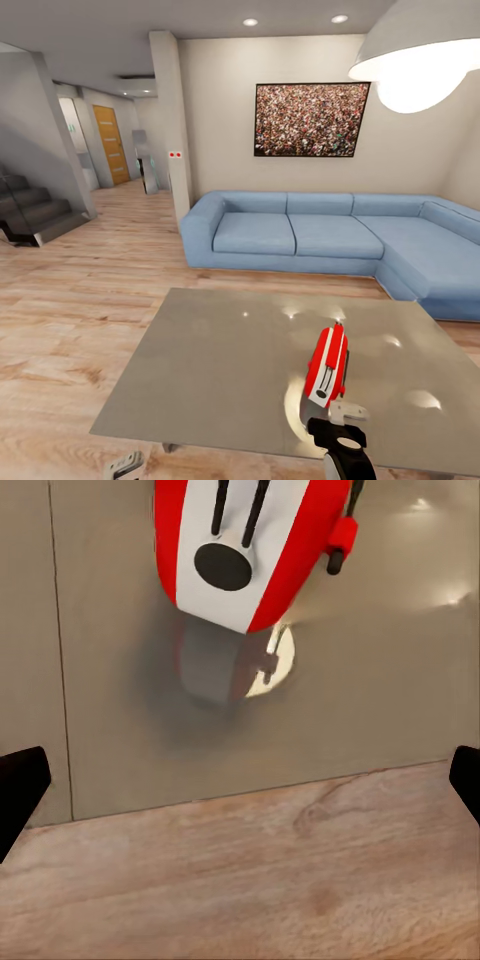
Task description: Turn on the radio receiver that's on the table in the living room.
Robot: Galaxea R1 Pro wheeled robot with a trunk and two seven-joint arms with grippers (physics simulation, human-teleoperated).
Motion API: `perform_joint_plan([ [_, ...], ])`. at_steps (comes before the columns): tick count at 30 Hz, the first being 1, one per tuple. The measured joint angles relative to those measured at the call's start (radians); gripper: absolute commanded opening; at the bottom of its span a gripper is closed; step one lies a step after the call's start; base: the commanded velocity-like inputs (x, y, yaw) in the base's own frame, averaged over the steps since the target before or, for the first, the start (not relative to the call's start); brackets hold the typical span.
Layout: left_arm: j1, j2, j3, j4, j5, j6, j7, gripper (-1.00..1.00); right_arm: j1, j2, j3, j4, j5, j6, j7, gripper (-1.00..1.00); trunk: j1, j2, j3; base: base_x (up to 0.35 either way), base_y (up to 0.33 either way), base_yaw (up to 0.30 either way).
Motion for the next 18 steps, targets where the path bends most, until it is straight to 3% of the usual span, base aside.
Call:
perform_joint_plan([
  [18,0.000,-0.002,0.000,0.002,0.000,0.001,0.003,1.00,0.000,0.000,0.001,0.000,0.000,0.000,0.000,1.00,0.000,0.000,0.000,0.023,0.014,0.000],
])
